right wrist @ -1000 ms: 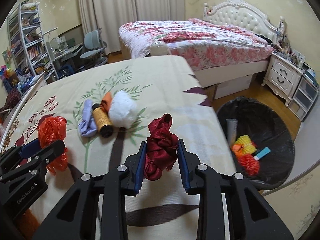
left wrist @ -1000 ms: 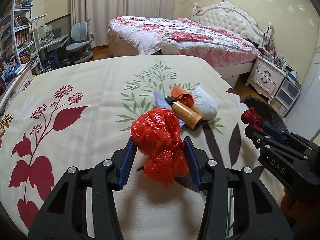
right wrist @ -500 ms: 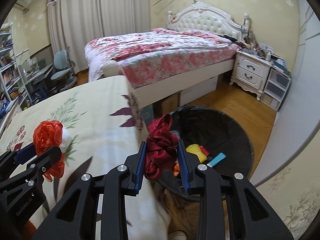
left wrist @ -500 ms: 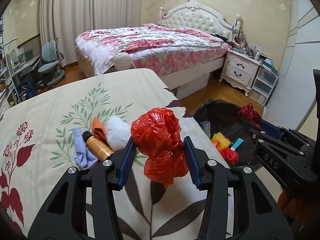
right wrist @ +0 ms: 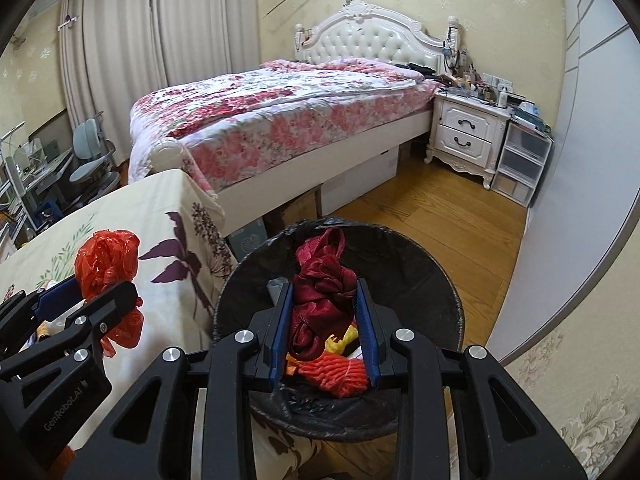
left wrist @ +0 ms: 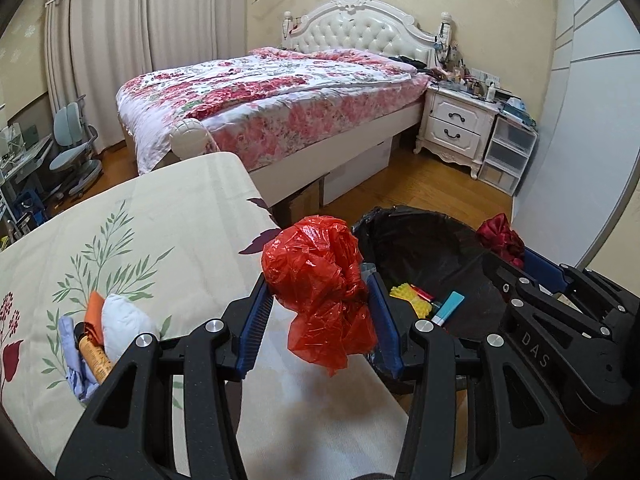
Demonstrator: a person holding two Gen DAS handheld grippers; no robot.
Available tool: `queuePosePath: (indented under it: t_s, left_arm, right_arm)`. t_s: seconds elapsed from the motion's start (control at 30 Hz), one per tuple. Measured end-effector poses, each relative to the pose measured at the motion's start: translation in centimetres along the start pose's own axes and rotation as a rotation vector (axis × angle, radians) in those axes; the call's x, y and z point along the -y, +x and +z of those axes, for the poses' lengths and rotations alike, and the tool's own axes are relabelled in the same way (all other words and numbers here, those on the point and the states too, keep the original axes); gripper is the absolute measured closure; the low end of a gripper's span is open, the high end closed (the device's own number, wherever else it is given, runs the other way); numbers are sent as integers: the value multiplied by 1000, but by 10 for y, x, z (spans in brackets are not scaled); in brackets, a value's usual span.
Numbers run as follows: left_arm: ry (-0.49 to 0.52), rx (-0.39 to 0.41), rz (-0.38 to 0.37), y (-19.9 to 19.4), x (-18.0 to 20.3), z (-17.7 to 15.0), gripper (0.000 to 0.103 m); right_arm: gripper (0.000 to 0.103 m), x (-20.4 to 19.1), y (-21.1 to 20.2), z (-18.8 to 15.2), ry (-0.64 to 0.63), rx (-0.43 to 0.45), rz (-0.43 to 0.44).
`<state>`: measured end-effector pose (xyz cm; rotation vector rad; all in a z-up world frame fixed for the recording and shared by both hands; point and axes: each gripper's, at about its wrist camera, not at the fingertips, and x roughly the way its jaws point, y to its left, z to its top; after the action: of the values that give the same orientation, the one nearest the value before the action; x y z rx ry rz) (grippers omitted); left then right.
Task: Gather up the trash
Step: 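Open both tools to drop the red bag and dark red cloth into the bin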
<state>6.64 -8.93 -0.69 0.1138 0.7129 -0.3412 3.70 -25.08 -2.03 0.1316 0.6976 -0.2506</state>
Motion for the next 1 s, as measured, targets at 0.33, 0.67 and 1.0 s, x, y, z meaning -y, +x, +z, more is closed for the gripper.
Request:
queuePosePath:
  t_s: [0.33, 0.67, 1.0]
  left_arm:
    - [37, -37, 2, 34, 19, 11, 56]
    - [49, -69, 10, 57, 27, 12, 56]
    - [40, -90, 7, 69, 30, 18, 45]
  right_arm:
    - [72, 18, 23, 0, 46, -30, -24]
    - [72, 26, 37, 2, 63, -43, -43]
    - [67, 35, 40, 4, 84, -40, -63]
